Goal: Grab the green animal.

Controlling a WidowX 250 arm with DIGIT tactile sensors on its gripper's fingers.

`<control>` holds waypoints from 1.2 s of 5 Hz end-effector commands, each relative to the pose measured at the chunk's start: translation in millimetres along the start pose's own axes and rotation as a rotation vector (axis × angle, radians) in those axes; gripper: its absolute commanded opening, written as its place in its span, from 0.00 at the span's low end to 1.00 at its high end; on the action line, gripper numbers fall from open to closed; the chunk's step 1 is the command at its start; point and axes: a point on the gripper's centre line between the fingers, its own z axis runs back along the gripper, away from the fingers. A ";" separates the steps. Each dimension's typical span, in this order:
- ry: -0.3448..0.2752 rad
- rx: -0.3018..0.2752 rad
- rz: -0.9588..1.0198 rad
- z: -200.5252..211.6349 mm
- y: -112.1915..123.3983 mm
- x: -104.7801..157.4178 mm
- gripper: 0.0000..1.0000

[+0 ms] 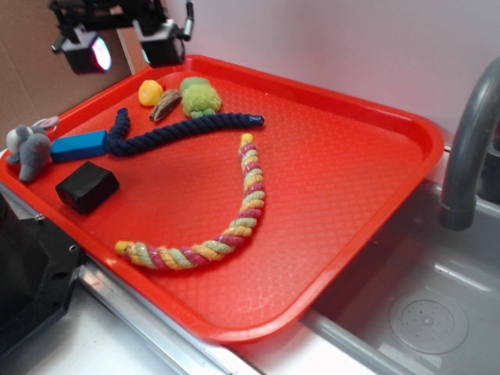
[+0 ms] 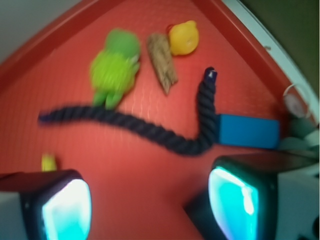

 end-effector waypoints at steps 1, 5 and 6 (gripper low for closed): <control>-0.062 0.037 0.192 -39.3 -19.7 49.2 1.00; 0.020 0.042 0.098 -98.5 -38.6 59.8 0.00; -0.018 0.037 -0.153 -47.0 -35.8 50.5 0.00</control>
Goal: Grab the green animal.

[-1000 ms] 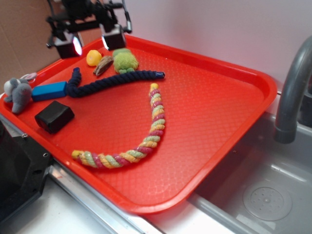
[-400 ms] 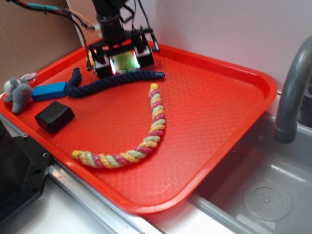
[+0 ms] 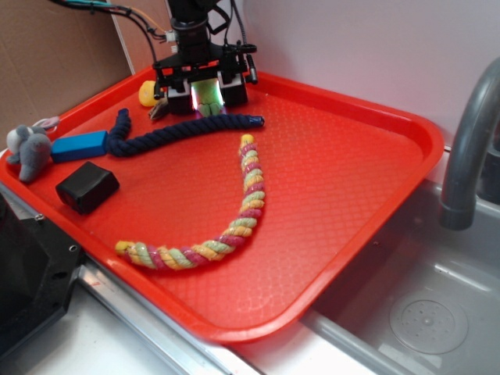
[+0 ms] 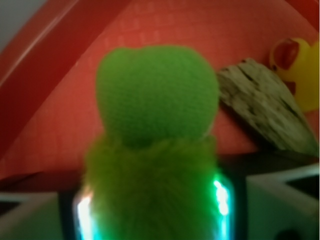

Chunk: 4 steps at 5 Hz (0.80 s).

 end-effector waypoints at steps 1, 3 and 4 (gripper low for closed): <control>-0.128 -0.047 -0.421 106.5 21.5 -33.0 0.00; -0.030 -0.156 -0.856 174.5 12.3 -95.5 0.00; 0.006 -0.168 -0.907 180.0 16.6 -111.6 0.00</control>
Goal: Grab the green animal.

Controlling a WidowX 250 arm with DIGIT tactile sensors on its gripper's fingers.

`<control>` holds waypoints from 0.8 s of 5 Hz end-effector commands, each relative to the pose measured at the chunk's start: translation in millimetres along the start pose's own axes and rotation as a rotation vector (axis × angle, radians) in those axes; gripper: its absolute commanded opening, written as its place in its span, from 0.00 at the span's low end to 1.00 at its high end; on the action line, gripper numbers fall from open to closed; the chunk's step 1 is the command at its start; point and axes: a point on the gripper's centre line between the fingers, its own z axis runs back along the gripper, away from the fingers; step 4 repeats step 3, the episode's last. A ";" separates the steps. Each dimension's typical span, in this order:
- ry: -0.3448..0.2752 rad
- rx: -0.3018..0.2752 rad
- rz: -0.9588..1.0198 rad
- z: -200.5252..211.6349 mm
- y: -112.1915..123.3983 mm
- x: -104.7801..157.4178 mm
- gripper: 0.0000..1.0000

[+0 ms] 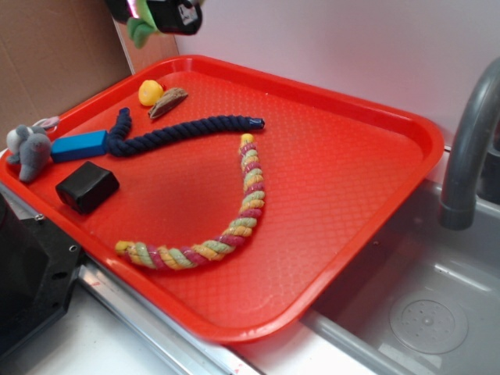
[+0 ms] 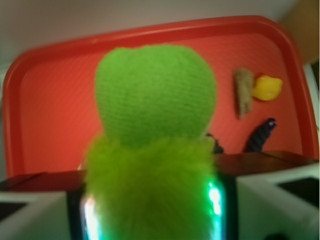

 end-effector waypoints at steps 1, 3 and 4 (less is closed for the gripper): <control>-0.024 -0.071 -0.016 35.7 9.9 -39.8 0.00; -0.064 0.003 0.182 44.3 33.4 -55.1 0.00; -0.064 0.003 0.182 44.3 33.4 -55.1 0.00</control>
